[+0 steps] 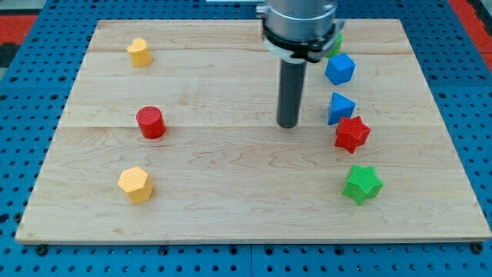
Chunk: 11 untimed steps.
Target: Adjust the triangle red star to the vertical line of blocks
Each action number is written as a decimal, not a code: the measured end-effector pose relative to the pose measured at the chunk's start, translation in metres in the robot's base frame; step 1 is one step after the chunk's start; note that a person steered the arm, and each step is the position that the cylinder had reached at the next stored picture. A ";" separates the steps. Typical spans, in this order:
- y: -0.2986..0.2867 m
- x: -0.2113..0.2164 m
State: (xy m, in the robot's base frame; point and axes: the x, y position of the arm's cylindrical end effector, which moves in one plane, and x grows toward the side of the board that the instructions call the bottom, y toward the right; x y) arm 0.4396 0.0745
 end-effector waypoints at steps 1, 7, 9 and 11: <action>0.044 0.000; 0.067 -0.005; 0.071 -0.012; 0.066 0.000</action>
